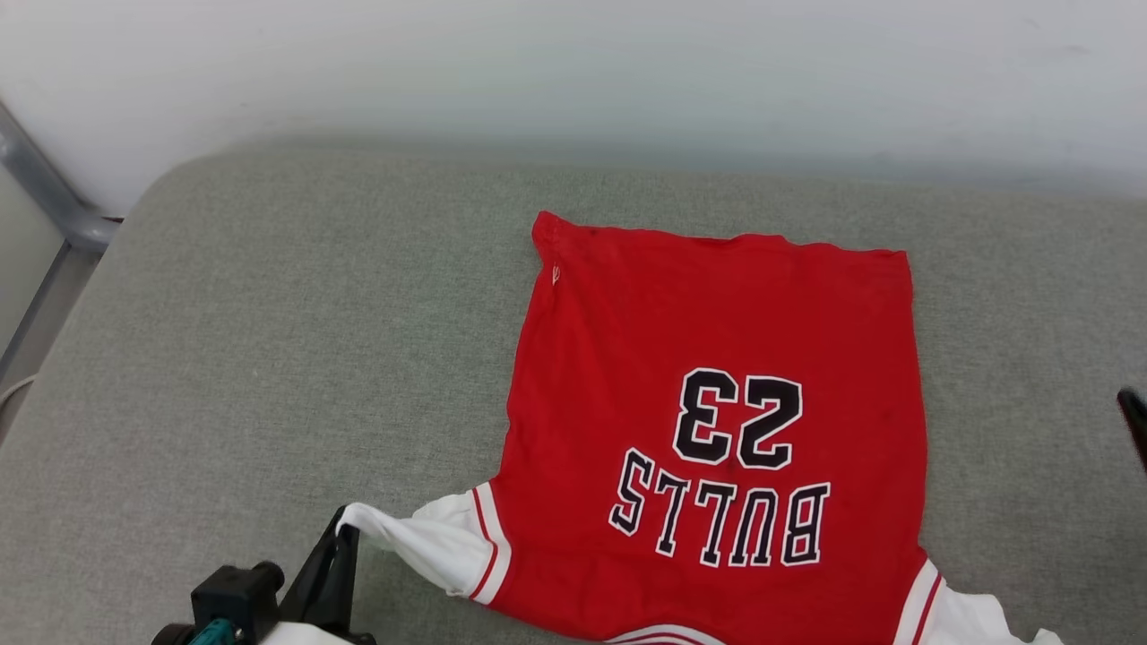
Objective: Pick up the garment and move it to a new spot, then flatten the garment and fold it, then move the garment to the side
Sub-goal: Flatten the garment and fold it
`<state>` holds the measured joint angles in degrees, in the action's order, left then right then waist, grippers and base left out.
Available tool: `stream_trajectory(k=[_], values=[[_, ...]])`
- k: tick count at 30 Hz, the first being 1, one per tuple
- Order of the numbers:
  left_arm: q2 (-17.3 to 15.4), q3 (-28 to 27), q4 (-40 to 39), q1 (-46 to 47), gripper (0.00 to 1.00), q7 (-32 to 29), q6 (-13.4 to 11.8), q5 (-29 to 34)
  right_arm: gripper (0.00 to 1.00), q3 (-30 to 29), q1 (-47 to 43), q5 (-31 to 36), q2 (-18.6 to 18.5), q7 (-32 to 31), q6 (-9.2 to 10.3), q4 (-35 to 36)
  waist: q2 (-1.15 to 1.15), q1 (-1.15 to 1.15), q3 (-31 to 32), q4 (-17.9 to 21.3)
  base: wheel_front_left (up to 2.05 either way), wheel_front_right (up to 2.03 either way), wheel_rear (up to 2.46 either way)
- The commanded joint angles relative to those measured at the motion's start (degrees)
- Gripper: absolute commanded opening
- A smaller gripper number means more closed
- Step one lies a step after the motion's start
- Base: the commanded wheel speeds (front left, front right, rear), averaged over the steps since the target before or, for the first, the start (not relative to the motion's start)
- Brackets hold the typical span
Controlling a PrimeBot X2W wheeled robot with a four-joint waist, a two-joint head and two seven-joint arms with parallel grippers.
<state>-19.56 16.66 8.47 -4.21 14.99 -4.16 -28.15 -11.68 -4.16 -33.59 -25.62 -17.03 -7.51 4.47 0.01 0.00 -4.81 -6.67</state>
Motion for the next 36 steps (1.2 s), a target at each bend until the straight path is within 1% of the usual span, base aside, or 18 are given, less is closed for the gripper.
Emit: stream_trajectory(k=[1, 4, 6, 9, 13, 16, 18, 20, 22, 23, 27, 31, 33, 36], values=[[0.16, 0.12, -0.68, 1.21, 0.0, 0.27, 0.13, 0.45, 1.0, -0.23, 3.1, 0.73, -0.93, -0.08, 0.05, 0.65, -0.01, 0.0, -1.38, -0.86, 0.0, 0.0, 0.0], [0.61, 0.37, -1.97, 2.7, 0.0, 0.27, 0.39, 1.44, 1.0, 1.36, 10.15, 0.49, -2.71, -1.98, 0.05, 1.03, -0.01, 0.0, -3.46, -2.05, 0.0, 0.0, 0.0], [1.24, 0.55, -2.8, 3.9, 0.0, 0.27, 0.6, 1.95, 1.0, 2.73, 15.23, -0.08, -4.55, -4.15, 0.05, 0.21, -0.01, 0.0, -5.11, -2.94, 0.0, 0.0, 0.0], [2.25, 0.87, -3.83, 5.57, 0.0, 0.27, 1.18, 2.62, 1.0, 5.89, 22.04, -1.55, -6.81, -9.5, 0.05, -2.2, -0.01, 0.0, -7.61, -4.48, 0.0, 0.0, 0.0], [3.98, 1.0, -5.2, 7.71, 0.0, 0.21, 1.87, 3.68, 1.0, 10.45, 30.94, -2.09, -10.26, -20.24, 0.05, -6.03, -0.01, 0.0, -11.28, -6.34, 0.0, 0.0, 0.0], [5.43, 1.11, -5.91, 9.33, 0.0, 0.21, 2.61, 4.59, 1.0, 13.02, 37.35, -1.64, -11.77, -28.9, 0.05, -10.39, -0.01, 0.0, -13.81, -7.99, 0.0, 0.0, 0.0], [6.12, 1.31, -6.05, 10.36, 0.0, 0.21, 3.23, 5.46, 1.0, 13.17, 41.48, -1.61, -11.82, -34.18, 0.05, -13.84, -0.01, 0.0, -15.44, -9.08, 0.0, 0.0, 0.0], [7.0, 1.49, -6.05, 11.57, 0.0, 0.21, 3.97, 6.11, 1.0, 14.19, 44.76, -0.33, -12.61, -38.78, 0.05, -16.65, -0.01, 0.0, -17.1, -10.28, 0.0, 0.0, 0.0], [7.58, 1.33, -6.14, 12.52, 0.0, 0.21, 4.5, 6.77, 1.0, 13.73, 47.73, -0.19, -11.51, -42.46, 0.05, -19.48, -0.01, 0.0, -18.66, -11.2, 0.0, 0.0, 0.0], [8.03, 1.18, -6.21, 12.91, 0.0, 0.21, 4.66, 7.04, 1.0, 13.69, 49.23, 0.89, -11.27, -44.03, 0.05, -20.72, -0.01, 0.0, -19.46, -11.6, 0.0, 0.0, 0.0], [9.82, 0.54, -6.29, 14.02, 0.0, 0.21, 5.75, 7.82, 1.0, 13.48, 53.0, 4.9, -10.5, -46.72, 0.05, -24.47, -0.01, 0.0, -22.35, -12.93, 0.0, 0.0, 0.0], [11.41, -0.04, -5.94, 14.96, 0.0, 0.21, 7.08, 8.74, 1.0, 12.77, 54.61, 7.67, -9.29, -46.95, 0.05, -27.46, -0.01, 0.0, -24.79, -13.85, 0.0, 0.0, 0.0], [12.09, -0.35, -5.72, 15.45, 0.0, 0.21, 7.61, 9.22, 1.0, 12.17, 54.33, 8.43, -8.3, -46.96, 0.05, -29.0, -0.01, 0.0, -25.6, -14.15, 0.0, 0.0, 0.0], [12.69, -1.02, -5.3, 15.89, 0.0, 0.21, 8.29, 9.93, 1.0, 14.19, 51.33, 9.75, -8.19, -48.06, 0.04, -31.09, -0.01, 0.0, -26.31, -14.25, 0.0, 0.0, 0.0]])
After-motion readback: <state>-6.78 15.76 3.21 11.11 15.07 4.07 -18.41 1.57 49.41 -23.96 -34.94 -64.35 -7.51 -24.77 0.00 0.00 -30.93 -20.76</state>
